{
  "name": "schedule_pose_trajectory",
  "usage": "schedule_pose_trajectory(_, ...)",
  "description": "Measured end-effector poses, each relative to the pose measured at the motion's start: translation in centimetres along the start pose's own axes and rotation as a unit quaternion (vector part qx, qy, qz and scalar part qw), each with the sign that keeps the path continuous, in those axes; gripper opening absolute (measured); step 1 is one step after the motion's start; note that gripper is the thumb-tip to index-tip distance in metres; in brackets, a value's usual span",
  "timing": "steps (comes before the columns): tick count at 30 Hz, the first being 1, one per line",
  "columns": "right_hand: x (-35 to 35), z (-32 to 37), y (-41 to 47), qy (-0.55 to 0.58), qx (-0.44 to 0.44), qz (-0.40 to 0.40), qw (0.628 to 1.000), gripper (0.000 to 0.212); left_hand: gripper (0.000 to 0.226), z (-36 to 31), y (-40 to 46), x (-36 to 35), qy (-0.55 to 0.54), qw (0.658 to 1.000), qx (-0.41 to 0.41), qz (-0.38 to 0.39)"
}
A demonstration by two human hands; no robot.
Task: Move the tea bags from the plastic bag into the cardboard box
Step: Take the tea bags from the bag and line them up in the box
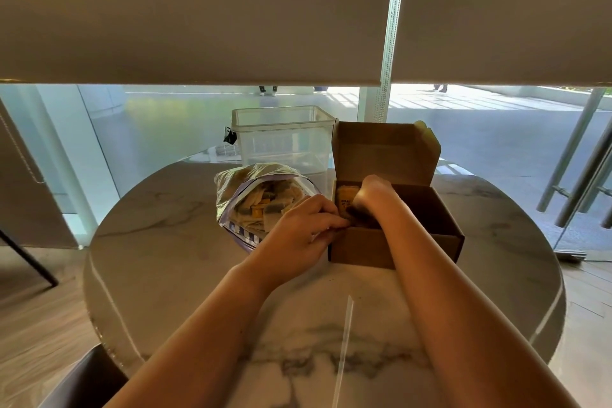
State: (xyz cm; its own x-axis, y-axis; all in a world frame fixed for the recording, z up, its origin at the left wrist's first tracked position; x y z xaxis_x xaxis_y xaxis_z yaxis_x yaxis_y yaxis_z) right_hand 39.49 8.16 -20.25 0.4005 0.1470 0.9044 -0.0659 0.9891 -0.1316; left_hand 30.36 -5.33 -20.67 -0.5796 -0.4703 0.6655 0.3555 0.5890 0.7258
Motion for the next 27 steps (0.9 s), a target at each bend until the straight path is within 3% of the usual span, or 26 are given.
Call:
schedule_pose_trajectory(5,0.8,-0.6,-0.3,0.015,0.006,-0.027,1.0,0.015,0.028,-0.1,-0.3,2.2,0.066,0.996,0.0,-0.061)
schedule_pose_trajectory(8,3.0,-0.3,-1.5,0.044,0.046,-0.128,0.99,0.013,0.025,-0.2,-1.0,5.5,0.16,0.97,-0.028,-0.181)
schedule_pose_trajectory(10,4.7,0.9,-3.4,0.114,0.138,-0.191,0.965,0.009,0.024,0.1,-1.8,7.4,0.238,0.94,-0.018,-0.244)
schedule_pose_trajectory(12,5.5,2.8,-6.0,0.209,0.237,-0.134,0.939,0.008,0.024,0.9,-2.6,8.4,0.274,0.923,0.012,-0.269)
schedule_pose_trajectory(14,5.1,4.6,-8.6,0.251,0.293,0.008,0.922,0.01,0.024,1.7,-3.0,8.8,0.27,0.923,0.035,-0.273)
schedule_pose_trajectory(16,3.7,5.8,-10.8,0.195,0.321,0.134,0.917,0.01,0.022,2.1,-3.0,8.9,0.226,0.933,0.046,-0.277)
schedule_pose_trajectory(18,1.2,6.5,-12.0,0.116,0.338,0.198,0.913,0.014,0.017,2.0,-2.8,8.8,0.193,0.941,0.044,-0.274)
schedule_pose_trajectory(21,-2.6,8.4,-11.0,-0.043,0.379,0.093,0.92,0.026,0.019,2.2,-2.9,8.9,0.17,0.943,0.068,-0.279)
schedule_pose_trajectory(24,-6.6,10.0,-8.9,-0.143,0.365,0.026,0.92,0.03,0.017,2.4,-3.1,9.4,0.164,0.938,0.09,-0.29)
schedule_pose_trajectory(27,-8.1,10.3,-8.0,-0.155,0.371,-0.036,0.915,0.028,0.015,2.3,-3.2,9.7,0.172,0.937,0.087,-0.292)
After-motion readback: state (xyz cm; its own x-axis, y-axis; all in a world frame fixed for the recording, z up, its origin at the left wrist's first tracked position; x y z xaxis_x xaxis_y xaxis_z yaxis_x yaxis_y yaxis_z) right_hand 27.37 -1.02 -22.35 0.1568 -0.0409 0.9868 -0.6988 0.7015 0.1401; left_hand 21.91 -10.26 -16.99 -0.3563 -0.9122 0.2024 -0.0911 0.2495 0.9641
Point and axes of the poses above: each hand's wrist, its own y-axis towards the middle knuckle, its own x-axis out of the back of the hand, z = x × y, the point moved 6 cm from there along y, towards the middle knuckle, and after that the axes turned 9 degrees about -x, right-handed, at the moved point
